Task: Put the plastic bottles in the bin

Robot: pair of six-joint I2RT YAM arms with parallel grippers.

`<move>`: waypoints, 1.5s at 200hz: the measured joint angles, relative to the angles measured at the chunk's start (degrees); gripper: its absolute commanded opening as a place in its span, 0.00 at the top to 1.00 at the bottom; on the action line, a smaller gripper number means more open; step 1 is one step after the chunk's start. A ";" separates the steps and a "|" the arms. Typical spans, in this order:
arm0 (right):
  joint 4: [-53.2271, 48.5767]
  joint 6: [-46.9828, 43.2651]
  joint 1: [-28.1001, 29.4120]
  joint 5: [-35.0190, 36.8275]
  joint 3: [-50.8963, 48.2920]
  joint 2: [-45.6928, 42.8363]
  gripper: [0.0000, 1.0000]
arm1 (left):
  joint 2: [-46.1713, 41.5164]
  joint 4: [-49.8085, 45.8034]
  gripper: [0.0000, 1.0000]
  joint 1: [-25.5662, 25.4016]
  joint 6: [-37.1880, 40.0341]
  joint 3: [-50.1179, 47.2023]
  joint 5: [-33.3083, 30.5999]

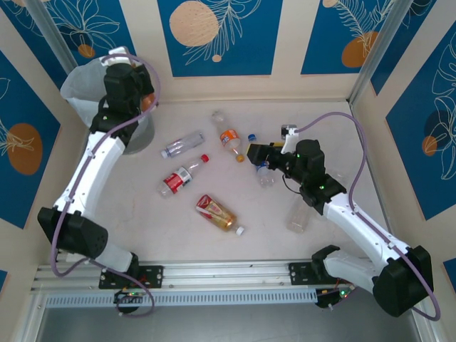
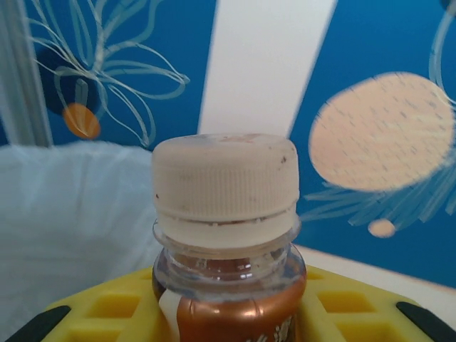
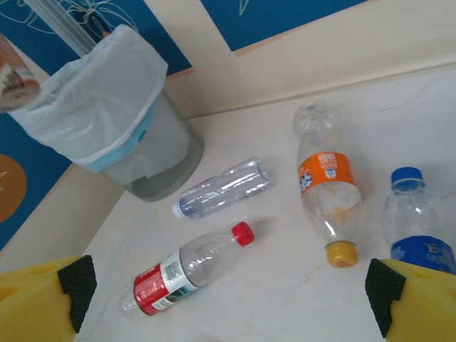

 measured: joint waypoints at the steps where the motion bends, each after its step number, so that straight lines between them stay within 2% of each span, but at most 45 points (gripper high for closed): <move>1: -0.02 0.00 0.00 0.02 0.00 0.00 0.01 | 0.13 -0.02 1.00 0.13 0.04 0.17 -0.02; 33: -2.38 -0.02 0.04 2.05 0.09 0.00 0.01 | 6.56 0.24 1.00 5.11 2.21 9.09 0.11; 61: -5.11 -0.22 0.33 3.93 0.76 -0.22 0.01 | 15.65 -2.54 1.00 8.72 2.80 20.87 0.15; 130: -12.74 -0.33 0.79 9.25 1.07 -4.26 0.01 | 37.03 -14.71 1.00 13.73 3.19 44.19 -1.07; 210: -17.38 0.52 0.81 11.78 1.07 -6.49 0.01 | 46.45 -23.30 0.97 14.93 3.19 45.51 0.83; 250: -17.97 0.87 0.81 12.26 1.07 -6.47 0.01 | 48.50 -25.68 0.86 14.95 3.04 45.57 2.80; 286: -18.14 1.14 0.81 13.03 1.07 -6.23 0.01 | 49.22 -27.17 0.82 15.04 0.68 45.57 5.66; 300: -18.29 1.14 0.81 13.07 1.07 -5.99 0.01 | 49.51 -27.65 0.76 15.17 -0.48 45.62 7.52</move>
